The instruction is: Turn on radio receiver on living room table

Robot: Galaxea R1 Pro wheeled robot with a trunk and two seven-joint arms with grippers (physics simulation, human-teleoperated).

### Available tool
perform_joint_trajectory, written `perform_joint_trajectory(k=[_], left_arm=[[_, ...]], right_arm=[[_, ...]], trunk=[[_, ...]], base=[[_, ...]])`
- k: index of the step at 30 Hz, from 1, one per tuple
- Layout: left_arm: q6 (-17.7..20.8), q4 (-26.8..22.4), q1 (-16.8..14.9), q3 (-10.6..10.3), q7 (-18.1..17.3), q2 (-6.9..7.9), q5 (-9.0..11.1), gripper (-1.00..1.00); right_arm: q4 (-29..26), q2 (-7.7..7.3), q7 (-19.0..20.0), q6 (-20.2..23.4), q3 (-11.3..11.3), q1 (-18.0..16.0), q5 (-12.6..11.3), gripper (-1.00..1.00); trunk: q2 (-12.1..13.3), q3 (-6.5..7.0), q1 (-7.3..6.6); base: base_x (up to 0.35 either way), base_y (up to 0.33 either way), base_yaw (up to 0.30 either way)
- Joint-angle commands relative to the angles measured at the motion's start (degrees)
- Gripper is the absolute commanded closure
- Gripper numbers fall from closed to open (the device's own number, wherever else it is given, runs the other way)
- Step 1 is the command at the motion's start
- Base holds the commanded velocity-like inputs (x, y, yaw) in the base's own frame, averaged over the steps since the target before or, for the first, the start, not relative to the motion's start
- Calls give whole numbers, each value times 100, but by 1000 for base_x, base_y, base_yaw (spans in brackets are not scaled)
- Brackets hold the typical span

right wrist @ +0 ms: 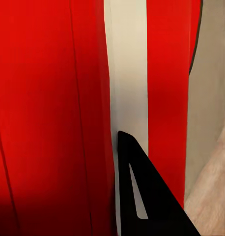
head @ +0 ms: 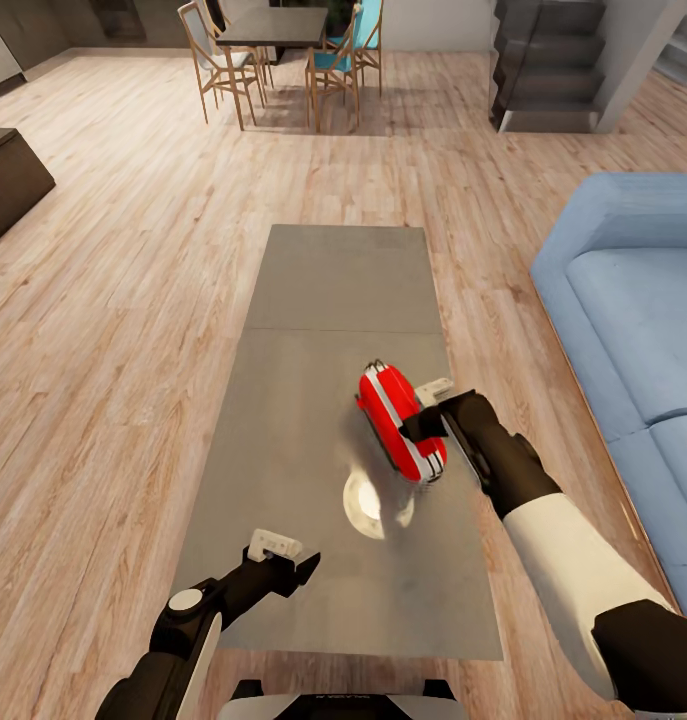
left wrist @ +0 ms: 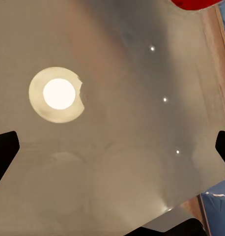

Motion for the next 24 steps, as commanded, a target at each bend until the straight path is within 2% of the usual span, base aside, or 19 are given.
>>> perform_joint_trajectory(k=[1,7,10,14,16,18,19,20,21,24], left_arm=[[0,-1,0,0,0,-2,0,-100],[0,2,0,0,0,-6,0,-100],[0,-1,0,0,0,-7,0,-100],[3,-2,0,0,0,-6,0,-100],[7,-2,0,0,0,-7,0,-100],[8,-2,0,0,-5,-7,0,-100],[8,-4,0,0,-16,-7,2,-100],[12,-8,0,-1,-60,-14,5,-100],[14,-9,0,-1,-99,-18,7,-100],[17,-15,0,0,-205,-23,14,-100]], right_arm=[[-175,-56,2,119,1,4,-22,100],[-994,-293,4,697,0,5,-59,100],[-1282,-378,4,697,5,18,-56,100],[-1820,-419,-5,697,16,99,-29,100],[-2213,-446,-32,697,24,231,66,100],[-2541,-477,-59,697,85,424,398,100],[-2662,-483,-71,697,174,536,651,100],[-2806,-485,-88,697,325,707,1072,100],[-2881,-482,-96,697,398,828,1329,100],[-3007,-479,-156,697,500,1135,1876,100]], trunk=[[0,0,0],[0,0,0],[0,0,0],[0,0,0],[0,0,0],[0,0,0],[0,0,0],[0,0,0],[0,0,0],[0,0,0]], base=[[0,0,0],[0,0,0],[0,0,0],[0,0,0],[0,0,0],[0,0,0],[0,0,0],[0,0,0],[0,0,0],[0,0,0]])
